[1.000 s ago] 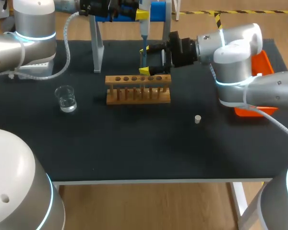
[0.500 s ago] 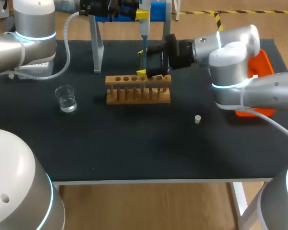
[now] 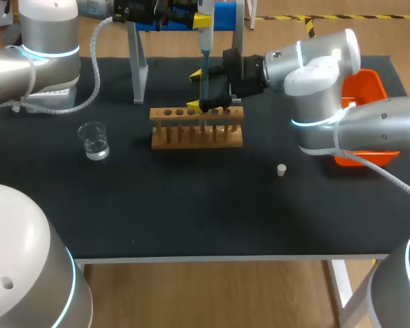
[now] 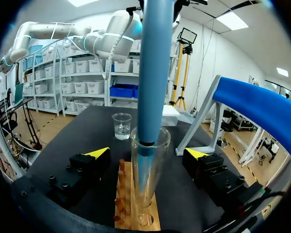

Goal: Invert the test tube, pick up the pipette, mount the tip to pipette, aspirate from beaker and dispense into the tube, eject the tip, return the pipette, and cap with the stopper.

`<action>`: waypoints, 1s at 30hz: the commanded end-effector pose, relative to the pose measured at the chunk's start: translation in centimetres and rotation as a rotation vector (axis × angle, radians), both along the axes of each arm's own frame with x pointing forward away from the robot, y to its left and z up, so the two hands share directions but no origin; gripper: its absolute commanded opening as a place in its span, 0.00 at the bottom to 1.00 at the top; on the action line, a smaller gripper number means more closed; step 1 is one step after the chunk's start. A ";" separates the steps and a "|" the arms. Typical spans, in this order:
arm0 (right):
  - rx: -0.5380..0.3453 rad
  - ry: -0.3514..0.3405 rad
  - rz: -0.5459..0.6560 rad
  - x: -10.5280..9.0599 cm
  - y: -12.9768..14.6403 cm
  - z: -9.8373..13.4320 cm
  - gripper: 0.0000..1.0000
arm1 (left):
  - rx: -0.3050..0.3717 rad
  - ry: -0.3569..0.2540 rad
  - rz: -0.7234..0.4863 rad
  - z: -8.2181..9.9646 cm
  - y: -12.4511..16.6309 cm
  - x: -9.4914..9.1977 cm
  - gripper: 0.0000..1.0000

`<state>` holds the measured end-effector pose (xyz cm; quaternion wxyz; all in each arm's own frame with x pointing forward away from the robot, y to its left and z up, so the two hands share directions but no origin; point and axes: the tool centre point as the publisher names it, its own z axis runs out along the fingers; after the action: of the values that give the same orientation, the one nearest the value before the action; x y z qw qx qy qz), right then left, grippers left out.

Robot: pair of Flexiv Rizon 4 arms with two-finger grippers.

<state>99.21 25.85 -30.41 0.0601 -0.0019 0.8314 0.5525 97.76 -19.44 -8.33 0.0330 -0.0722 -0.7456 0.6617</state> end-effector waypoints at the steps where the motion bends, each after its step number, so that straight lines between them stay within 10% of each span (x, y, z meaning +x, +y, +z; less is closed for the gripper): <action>1: -0.019 0.010 0.001 0.4 0.5 -0.4 1.00 | 0.002 0.001 -0.004 0.1 0.1 0.1 0.00; 30: -0.038 0.012 -0.008 0.3 0.6 -0.6 1.00 | 0.004 0.000 -0.004 0.2 0.0 0.0 0.00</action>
<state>99.47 26.47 -31.04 0.0578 0.0039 0.8415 0.5371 97.74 -19.46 -8.30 0.0330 -0.0726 -0.7455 0.6617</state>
